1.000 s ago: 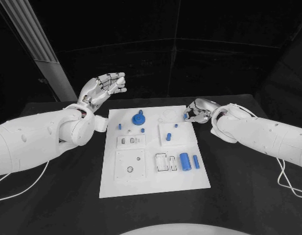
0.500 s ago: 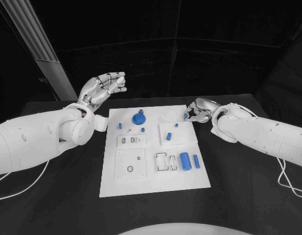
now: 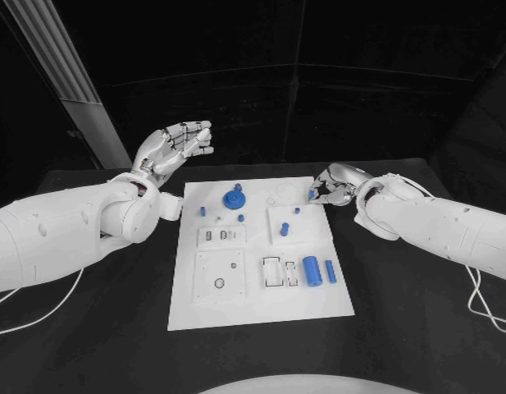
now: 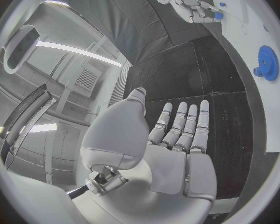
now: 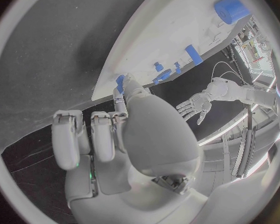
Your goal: Assemble the parts on the task board
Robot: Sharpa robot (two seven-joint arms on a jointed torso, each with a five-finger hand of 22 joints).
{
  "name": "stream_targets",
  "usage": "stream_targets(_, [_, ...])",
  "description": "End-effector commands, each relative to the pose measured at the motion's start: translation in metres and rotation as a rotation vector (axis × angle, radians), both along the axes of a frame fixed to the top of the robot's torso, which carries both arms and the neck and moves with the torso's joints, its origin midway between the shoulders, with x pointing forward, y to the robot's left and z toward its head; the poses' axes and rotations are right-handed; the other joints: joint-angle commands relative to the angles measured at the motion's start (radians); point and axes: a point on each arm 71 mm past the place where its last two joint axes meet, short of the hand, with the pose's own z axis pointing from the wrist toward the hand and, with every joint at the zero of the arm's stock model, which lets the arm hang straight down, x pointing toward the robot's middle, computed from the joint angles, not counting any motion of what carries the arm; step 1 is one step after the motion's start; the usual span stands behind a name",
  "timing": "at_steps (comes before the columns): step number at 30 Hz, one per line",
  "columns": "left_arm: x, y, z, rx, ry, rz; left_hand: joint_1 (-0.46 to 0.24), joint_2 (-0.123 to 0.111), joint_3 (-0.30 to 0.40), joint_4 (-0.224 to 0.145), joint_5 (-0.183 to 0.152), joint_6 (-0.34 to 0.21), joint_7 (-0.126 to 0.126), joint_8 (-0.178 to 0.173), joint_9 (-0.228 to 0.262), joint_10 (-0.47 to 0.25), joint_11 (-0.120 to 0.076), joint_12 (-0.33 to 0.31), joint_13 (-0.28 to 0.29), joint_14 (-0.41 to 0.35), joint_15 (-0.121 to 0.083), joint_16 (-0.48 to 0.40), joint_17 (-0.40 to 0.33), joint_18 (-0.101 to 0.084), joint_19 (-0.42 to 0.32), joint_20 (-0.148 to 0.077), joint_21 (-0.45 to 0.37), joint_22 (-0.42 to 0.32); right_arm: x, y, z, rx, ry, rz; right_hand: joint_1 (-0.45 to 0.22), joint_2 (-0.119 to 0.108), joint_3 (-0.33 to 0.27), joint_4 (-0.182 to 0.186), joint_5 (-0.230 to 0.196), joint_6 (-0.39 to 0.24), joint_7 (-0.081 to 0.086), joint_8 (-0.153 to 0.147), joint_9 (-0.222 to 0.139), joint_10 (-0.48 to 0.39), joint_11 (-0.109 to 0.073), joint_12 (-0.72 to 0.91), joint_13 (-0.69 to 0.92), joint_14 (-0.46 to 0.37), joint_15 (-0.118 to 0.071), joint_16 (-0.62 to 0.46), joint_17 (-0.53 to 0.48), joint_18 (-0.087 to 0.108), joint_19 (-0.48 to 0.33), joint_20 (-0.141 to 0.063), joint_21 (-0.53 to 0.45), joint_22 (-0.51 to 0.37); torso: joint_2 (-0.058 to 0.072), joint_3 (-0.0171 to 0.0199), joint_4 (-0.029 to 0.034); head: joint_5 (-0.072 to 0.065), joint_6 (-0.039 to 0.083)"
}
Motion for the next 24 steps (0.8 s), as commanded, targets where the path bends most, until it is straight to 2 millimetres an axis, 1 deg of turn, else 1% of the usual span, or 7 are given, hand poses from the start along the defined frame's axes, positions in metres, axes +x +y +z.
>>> stream_targets(1, [-0.005, 0.000, 0.014, -0.065, -0.191, -0.024, 0.000, 0.007, -0.005, 0.000, 0.004, -0.009, 0.136, 0.005, 0.000, -0.005, 0.002, -0.002, 0.000, -0.005, 0.000, -0.001, 0.002, 0.004, -0.010, 0.000, -0.006, -0.002, -0.001, 0.002, 0.010, 0.052, -0.103, 0.004, 0.004, 0.012, -0.002, -0.008, 0.005, 0.015, 0.002, 0.004, 0.003, 0.106, -0.005, 0.003, 0.263, 0.104, -0.005, 0.002, 0.263, -0.007, 0.105, -0.009, 0.003, 0.263, -0.001, 0.0000, -0.0007, 0.009, 0.002])
stream_targets(8, [-0.005, -0.001, 0.014, -0.064, -0.191, -0.023, 0.001, 0.007, -0.005, 0.000, 0.004, -0.008, 0.136, 0.006, 0.000, -0.005, 0.002, -0.002, 0.000, -0.005, 0.000, -0.001, 0.002, 0.004, -0.010, 0.000, -0.006, -0.001, -0.011, 0.009, 0.019, 0.132, -0.131, 0.006, 0.007, 0.013, -0.003, -0.012, 0.012, 0.029, 0.007, 0.005, 0.004, 0.106, -0.001, 0.003, 0.263, 0.104, -0.003, 0.002, 0.263, -0.007, 0.105, -0.008, 0.003, 0.263, -0.002, -0.0021, 0.0024, 0.025, 0.002])
stream_targets(13, [-0.004, -0.001, 0.014, -0.062, -0.192, -0.022, 0.001, 0.007, -0.005, 0.000, 0.004, -0.008, 0.136, 0.007, 0.000, -0.005, 0.002, -0.002, 0.000, -0.005, 0.000, -0.001, 0.002, 0.004, -0.010, 0.000, -0.006, -0.001, -0.022, 0.029, 0.029, 0.173, -0.114, 0.045, 0.008, 0.014, -0.003, -0.013, 0.014, 0.032, 0.008, 0.005, 0.004, 0.106, 0.000, 0.003, 0.263, 0.104, -0.002, 0.002, 0.263, -0.007, 0.105, -0.007, 0.003, 0.263, -0.002, -0.0010, -0.0005, 0.062, -0.003])
stream_targets(16, [-0.004, -0.002, 0.014, -0.062, -0.191, -0.023, 0.001, 0.007, -0.005, 0.000, 0.004, -0.008, 0.136, 0.007, 0.000, -0.005, 0.002, -0.002, 0.000, -0.005, 0.000, -0.001, 0.002, 0.004, -0.010, 0.000, -0.006, -0.001, -0.030, 0.047, 0.033, 0.194, -0.089, 0.082, 0.008, 0.014, -0.003, -0.013, 0.015, 0.033, 0.008, 0.005, 0.004, 0.106, 0.000, 0.003, 0.263, 0.104, -0.002, 0.002, 0.263, -0.007, 0.105, -0.007, 0.003, 0.263, -0.002, -0.0017, 0.0000, 0.086, -0.006])
stream_targets(20, [-0.004, -0.003, 0.014, -0.063, -0.191, -0.025, 0.001, 0.007, -0.005, 0.000, 0.004, -0.008, 0.136, 0.007, 0.000, -0.005, 0.002, -0.002, 0.000, -0.005, 0.000, -0.001, 0.002, 0.004, -0.010, 0.000, -0.006, -0.001, -0.038, 0.067, 0.036, 0.213, -0.067, 0.129, 0.010, 0.017, -0.001, -0.015, 0.020, 0.036, 0.010, 0.003, 0.004, 0.106, 0.002, 0.003, 0.263, 0.104, -0.001, 0.002, 0.263, -0.007, 0.105, -0.006, 0.003, 0.263, 0.000, -0.0007, 0.0007, 0.113, -0.010])
stream_targets(21, [-0.004, -0.004, 0.014, -0.063, -0.190, -0.026, 0.001, 0.007, -0.005, 0.000, 0.004, -0.008, 0.136, 0.007, 0.000, -0.005, 0.002, -0.002, 0.000, -0.005, 0.000, -0.001, 0.002, 0.004, -0.010, 0.000, -0.006, -0.001, -0.043, 0.080, 0.038, 0.220, -0.060, 0.153, 0.011, 0.019, -0.001, -0.016, 0.021, 0.037, 0.012, 0.003, 0.003, 0.106, 0.003, 0.003, 0.263, 0.104, -0.001, 0.002, 0.263, -0.007, 0.105, -0.006, 0.003, 0.263, 0.000, -0.0006, 0.0003, 0.124, -0.013])
stream_targets(24, [-0.003, -0.005, 0.014, -0.063, -0.190, -0.027, 0.001, 0.007, -0.005, 0.000, 0.004, -0.008, 0.136, 0.007, 0.000, -0.005, 0.002, -0.002, 0.000, -0.005, 0.000, -0.001, 0.002, 0.004, -0.010, 0.000, -0.006, -0.001, -0.049, 0.096, 0.040, 0.229, -0.050, 0.182, 0.011, 0.020, -0.001, -0.017, 0.023, 0.041, 0.014, 0.003, 0.004, 0.106, 0.005, 0.003, 0.263, 0.104, 0.000, 0.002, 0.263, -0.007, 0.105, -0.005, 0.003, 0.263, 0.000, -0.0015, 0.0004, 0.134, -0.016])
